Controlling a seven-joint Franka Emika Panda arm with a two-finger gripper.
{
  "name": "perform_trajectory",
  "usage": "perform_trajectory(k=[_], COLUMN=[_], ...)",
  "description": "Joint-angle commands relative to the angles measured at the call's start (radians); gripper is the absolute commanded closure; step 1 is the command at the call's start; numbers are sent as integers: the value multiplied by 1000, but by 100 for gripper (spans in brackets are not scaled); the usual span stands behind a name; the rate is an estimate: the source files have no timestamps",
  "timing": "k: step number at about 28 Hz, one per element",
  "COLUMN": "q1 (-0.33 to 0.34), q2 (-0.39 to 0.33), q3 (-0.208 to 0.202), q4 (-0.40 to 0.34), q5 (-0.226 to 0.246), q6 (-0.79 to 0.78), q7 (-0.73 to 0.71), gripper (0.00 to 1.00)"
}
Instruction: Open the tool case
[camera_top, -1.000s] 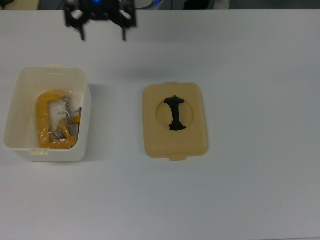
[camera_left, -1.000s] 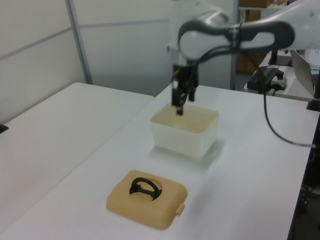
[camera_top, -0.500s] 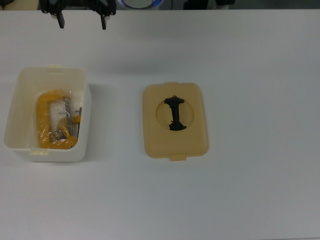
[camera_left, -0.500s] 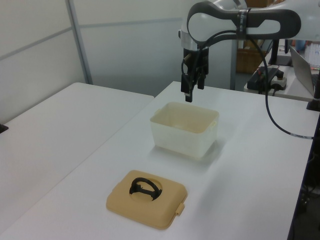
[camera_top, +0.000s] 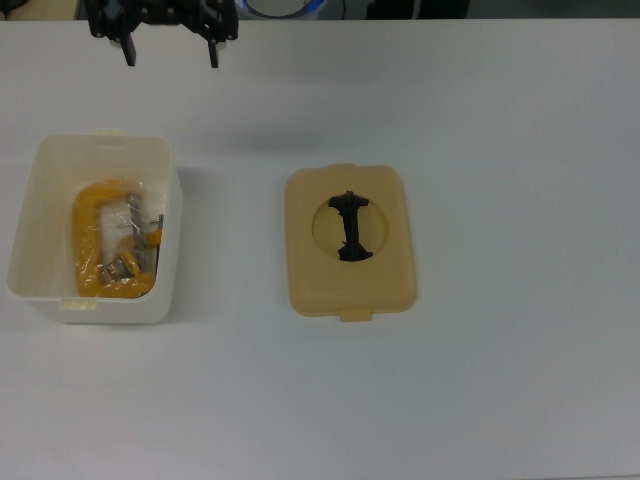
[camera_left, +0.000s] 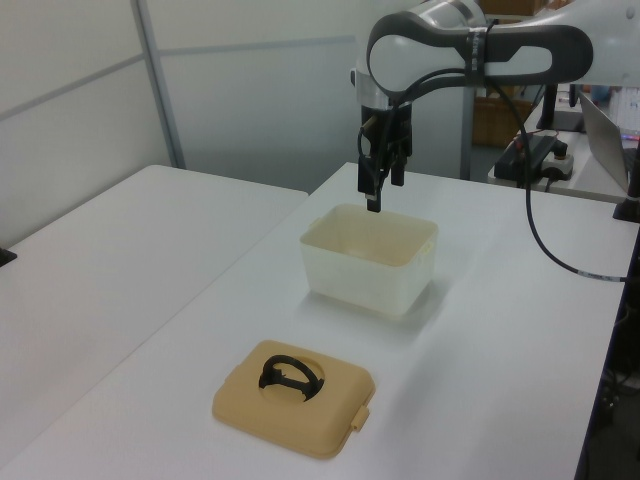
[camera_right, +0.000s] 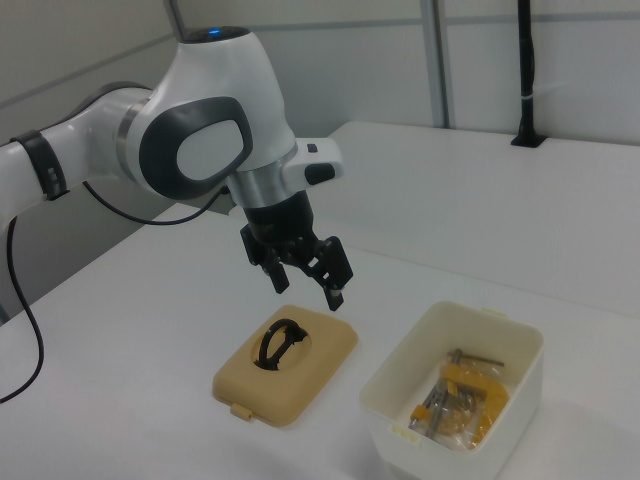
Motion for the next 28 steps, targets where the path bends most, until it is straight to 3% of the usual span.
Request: perform_trajectory(k=[1, 5, 28], q1=[14, 11, 12], q2=[9, 15, 55], q3=[8, 6, 6], q4=[27, 32, 61], q5=[23, 46, 48], q6=[-94, -85, -73], q7=[-3, -9, -9], gripper=[0, 0, 0])
